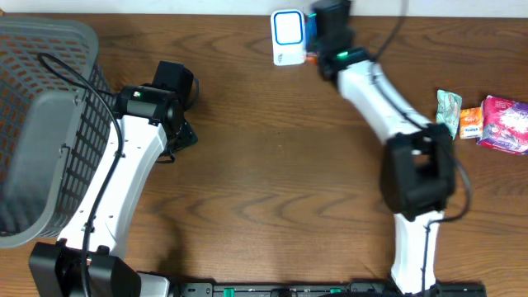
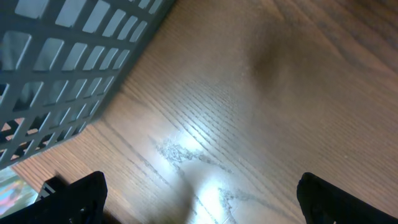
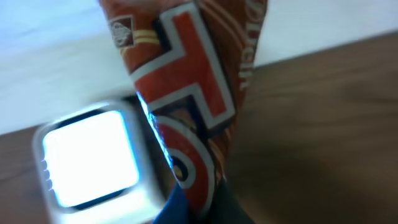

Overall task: Scan the item barcode
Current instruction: 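Carry the red bar right and drop it beside the other packs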

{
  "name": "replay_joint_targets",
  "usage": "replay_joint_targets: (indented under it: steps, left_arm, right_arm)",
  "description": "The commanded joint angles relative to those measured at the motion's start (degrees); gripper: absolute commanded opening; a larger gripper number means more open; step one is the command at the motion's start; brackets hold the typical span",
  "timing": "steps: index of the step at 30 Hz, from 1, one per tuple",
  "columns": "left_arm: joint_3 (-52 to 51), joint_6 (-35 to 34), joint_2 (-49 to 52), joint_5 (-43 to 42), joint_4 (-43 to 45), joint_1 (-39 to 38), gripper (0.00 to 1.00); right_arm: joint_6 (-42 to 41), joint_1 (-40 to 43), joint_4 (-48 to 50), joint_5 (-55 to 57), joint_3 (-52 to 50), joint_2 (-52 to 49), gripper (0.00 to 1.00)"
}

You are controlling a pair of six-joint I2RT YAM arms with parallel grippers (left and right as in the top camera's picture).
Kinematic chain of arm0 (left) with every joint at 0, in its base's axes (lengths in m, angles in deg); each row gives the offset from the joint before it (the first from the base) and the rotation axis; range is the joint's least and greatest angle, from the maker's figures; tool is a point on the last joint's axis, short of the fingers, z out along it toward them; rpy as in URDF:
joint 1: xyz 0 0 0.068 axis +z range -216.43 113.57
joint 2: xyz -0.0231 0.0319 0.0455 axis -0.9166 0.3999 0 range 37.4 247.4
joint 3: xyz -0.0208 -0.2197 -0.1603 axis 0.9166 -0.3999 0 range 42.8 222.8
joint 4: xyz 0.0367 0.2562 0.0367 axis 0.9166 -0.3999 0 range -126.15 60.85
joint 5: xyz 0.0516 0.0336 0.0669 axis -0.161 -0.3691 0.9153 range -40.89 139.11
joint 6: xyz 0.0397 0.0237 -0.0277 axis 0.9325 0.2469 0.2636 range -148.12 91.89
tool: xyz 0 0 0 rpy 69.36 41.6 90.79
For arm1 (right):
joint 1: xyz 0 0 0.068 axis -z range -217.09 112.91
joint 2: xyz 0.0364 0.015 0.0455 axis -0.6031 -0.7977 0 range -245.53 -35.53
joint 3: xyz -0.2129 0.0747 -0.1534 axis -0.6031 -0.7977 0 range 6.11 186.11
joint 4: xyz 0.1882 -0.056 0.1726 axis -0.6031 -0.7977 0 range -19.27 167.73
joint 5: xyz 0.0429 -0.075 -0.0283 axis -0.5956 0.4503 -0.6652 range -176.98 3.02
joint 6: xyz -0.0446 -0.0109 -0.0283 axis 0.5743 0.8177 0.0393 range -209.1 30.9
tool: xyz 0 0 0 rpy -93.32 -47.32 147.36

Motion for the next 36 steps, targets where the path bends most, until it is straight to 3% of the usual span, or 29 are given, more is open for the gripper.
replay_joint_targets:
  steps: [1, 4, 7, 20, 23, 25, 33, 35, 36]
  left_arm:
    - [-0.17, -0.72, -0.13, 0.24, -0.17, 0.09, 0.98]
    - [-0.17, -0.72, -0.13, 0.24, -0.17, 0.09, 0.98]
    - [-0.17, -0.72, -0.13, 0.24, -0.17, 0.09, 0.98]
    - [-0.17, -0.72, -0.13, 0.24, -0.17, 0.09, 0.98]
    - [-0.17, -0.72, -0.13, 0.24, -0.17, 0.09, 0.98]
    - [-0.17, -0.72, -0.13, 0.24, -0.17, 0.09, 0.98]
    - [-0.17, -0.72, -0.13, 0.24, -0.17, 0.09, 0.98]
    - [-0.17, -0.72, -0.13, 0.24, -0.17, 0.09, 0.98]
    - [-0.17, -0.72, -0.13, 0.24, -0.17, 0.09, 0.98]
  right_arm:
    - [5.77, 7.37, -5.70, 4.37, 0.74, 6.97, 0.01]
    - [16.04, 13.70, -15.50, 4.37, 0.74, 7.80, 0.01]
    - [20.94, 18.53, -22.45, 4.37, 0.72, 7.41, 0.01]
    - [21.22, 34.64, -30.62, 0.22, 0.48, 5.84, 0.02]
    - [21.20, 35.87, -31.15, -3.80, 0.48, 5.84, 0.15]
    - [21.18, 36.20, -31.47, -4.87, 0.46, 5.84, 0.49]
    - [18.38, 36.11, -35.56, -4.96, 0.46, 6.36, 0.59]
    - [17.49, 36.11, -37.59, -6.29, 0.46, 7.48, 0.67]
    - [17.49, 36.11, -39.39, -7.67, 0.48, 8.63, 0.76]
